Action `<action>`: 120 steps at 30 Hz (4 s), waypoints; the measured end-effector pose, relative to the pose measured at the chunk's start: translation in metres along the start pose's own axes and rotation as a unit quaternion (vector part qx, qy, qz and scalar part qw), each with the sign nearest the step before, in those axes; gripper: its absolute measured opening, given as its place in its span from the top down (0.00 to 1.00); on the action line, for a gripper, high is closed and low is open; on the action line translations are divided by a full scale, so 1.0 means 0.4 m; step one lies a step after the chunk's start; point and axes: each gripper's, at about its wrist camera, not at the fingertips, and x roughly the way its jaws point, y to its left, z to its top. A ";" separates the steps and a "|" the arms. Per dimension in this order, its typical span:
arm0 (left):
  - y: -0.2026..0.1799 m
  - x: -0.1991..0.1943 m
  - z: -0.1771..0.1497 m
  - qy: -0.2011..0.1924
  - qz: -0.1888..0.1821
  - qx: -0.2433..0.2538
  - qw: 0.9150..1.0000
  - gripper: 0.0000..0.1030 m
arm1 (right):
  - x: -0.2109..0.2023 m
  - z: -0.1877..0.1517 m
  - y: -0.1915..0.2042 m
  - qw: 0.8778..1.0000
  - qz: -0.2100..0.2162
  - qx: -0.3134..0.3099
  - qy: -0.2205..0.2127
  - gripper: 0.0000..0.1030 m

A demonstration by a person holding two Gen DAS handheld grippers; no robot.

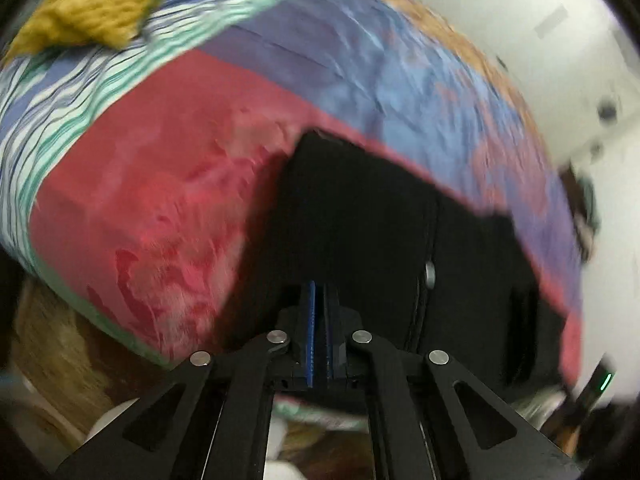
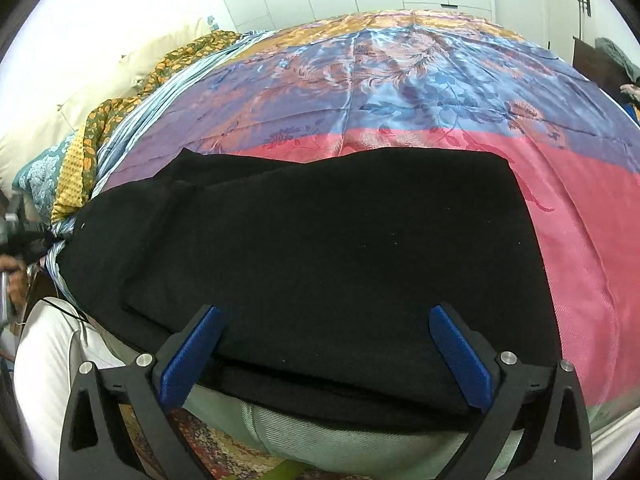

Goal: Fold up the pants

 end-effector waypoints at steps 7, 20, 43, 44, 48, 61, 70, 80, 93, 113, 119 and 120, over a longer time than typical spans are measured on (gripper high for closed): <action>0.057 -0.024 0.057 -0.046 -0.028 -0.055 0.997 0.44 | 0.000 -0.001 0.002 1.000 -0.007 -0.003 0.001 0.00; 0.146 0.118 0.079 0.042 -0.172 -0.148 0.973 0.59 | 0.000 -0.006 0.005 1.000 -0.009 -0.010 -0.003 0.00; -0.578 -0.126 0.077 -0.032 -0.212 0.092 0.972 0.86 | 0.005 -0.009 0.005 1.000 -0.013 -0.013 -0.011 0.00; -0.629 -0.106 0.061 -0.029 -0.205 0.108 0.972 0.86 | 0.004 -0.009 0.006 1.000 -0.012 -0.013 -0.011 0.00; -0.805 0.039 -0.022 0.026 -0.205 0.140 0.968 0.79 | 0.004 -0.012 0.006 1.000 -0.012 -0.015 -0.013 0.00; -0.804 -0.133 -0.038 -0.058 -0.195 0.217 0.955 0.44 | 0.011 -0.016 0.011 0.999 -0.022 -0.024 -0.014 0.00; -0.630 0.124 -0.171 -0.007 -0.082 0.172 0.982 0.76 | -0.005 -0.006 0.006 1.000 -0.008 -0.014 -0.004 0.00; -0.659 0.195 -0.162 0.008 -0.112 0.162 0.980 0.79 | -0.151 0.046 0.033 0.985 0.139 -0.085 -0.053 0.01; -0.660 0.208 -0.171 0.008 -0.113 0.154 0.982 0.79 | 0.081 0.112 0.065 0.954 0.220 -0.162 0.124 0.23; -0.661 0.090 -0.098 -0.015 -0.118 0.136 0.983 0.61 | 0.005 0.167 0.140 0.936 0.309 -0.126 0.116 0.78; -0.682 -0.054 -0.063 -0.082 -0.166 0.133 0.974 0.42 | -0.126 0.185 -0.008 0.922 0.385 0.002 0.047 0.79; -0.685 -0.055 -0.065 -0.081 -0.171 0.135 0.973 0.42 | -0.143 0.185 -0.039 0.922 0.385 0.016 0.041 0.79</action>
